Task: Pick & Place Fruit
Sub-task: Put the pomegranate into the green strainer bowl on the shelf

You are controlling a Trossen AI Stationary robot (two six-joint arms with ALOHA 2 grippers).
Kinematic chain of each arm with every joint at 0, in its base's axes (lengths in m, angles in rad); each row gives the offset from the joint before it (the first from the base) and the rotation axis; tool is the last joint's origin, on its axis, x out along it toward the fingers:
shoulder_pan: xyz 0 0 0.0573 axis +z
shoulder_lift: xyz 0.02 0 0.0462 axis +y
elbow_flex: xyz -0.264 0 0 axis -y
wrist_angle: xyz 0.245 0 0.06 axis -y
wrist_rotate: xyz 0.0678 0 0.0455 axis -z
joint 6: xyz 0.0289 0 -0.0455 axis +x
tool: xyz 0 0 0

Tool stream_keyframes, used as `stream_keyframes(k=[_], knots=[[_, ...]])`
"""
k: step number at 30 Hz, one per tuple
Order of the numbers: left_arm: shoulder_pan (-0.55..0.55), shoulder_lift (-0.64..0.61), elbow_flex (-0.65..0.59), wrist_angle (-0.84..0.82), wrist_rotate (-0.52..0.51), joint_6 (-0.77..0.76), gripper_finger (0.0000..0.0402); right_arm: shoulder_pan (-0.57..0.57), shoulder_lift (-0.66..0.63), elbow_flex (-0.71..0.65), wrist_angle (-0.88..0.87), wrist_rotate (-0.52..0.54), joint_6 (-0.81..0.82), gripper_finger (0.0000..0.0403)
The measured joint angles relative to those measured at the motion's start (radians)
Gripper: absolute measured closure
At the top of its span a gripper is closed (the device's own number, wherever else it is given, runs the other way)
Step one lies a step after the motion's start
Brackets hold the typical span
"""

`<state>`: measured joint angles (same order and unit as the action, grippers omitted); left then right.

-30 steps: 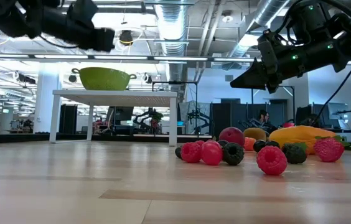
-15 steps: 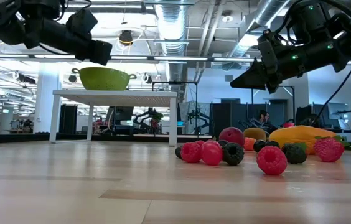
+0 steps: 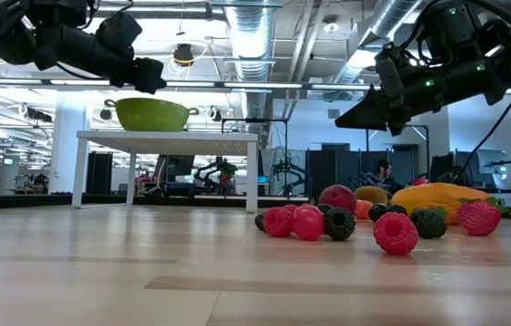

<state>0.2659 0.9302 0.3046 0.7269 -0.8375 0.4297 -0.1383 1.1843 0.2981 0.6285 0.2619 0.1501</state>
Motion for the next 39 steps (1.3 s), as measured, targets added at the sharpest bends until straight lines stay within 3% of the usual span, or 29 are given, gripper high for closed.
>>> stream_keyframes(k=[5, 13, 16, 22, 29, 35, 39], knots=[[-0.089, 0.000, 0.000, 0.000, 0.086, -0.034, 0.0206, 0.000, 0.000, 0.000, 0.000, 0.000, 0.000, 0.0397], [-0.270, 0.015, 0.000, -0.007, 0.584, -0.259, 0.0217, 0.000, 0.000, 0.000, 0.000, 0.000, 0.000, 0.0397], [-0.340, 0.066, 0.000, -0.036, 0.694, -0.279, 0.0222, 0.000, 0.000, 0.000, 0.000, 0.000, 0.000, 0.0397], [-0.467, 0.278, 0.000, -0.043, 0.722, -0.281, 0.0225, 0.000, 0.000, 0.000, 0.000, 0.000, 0.000, 0.0397], [-0.521, 0.498, 0.000, -0.028, 0.722, -0.349, 0.0225, 0.000, 0.000, 0.000, 0.000, 0.000, 0.000, 0.0397], [-0.524, 0.550, 0.000, -0.023, 0.720, -0.466, 0.0225, 0.000, 0.000, 0.000, 0.000, 0.000, 0.000, 0.0397], [-0.523, 0.533, 0.000, -0.023, 0.715, -0.457, 0.0225, 0.000, 0.000, 0.000, 0.000, 0.000, 0.000, 0.0397]])
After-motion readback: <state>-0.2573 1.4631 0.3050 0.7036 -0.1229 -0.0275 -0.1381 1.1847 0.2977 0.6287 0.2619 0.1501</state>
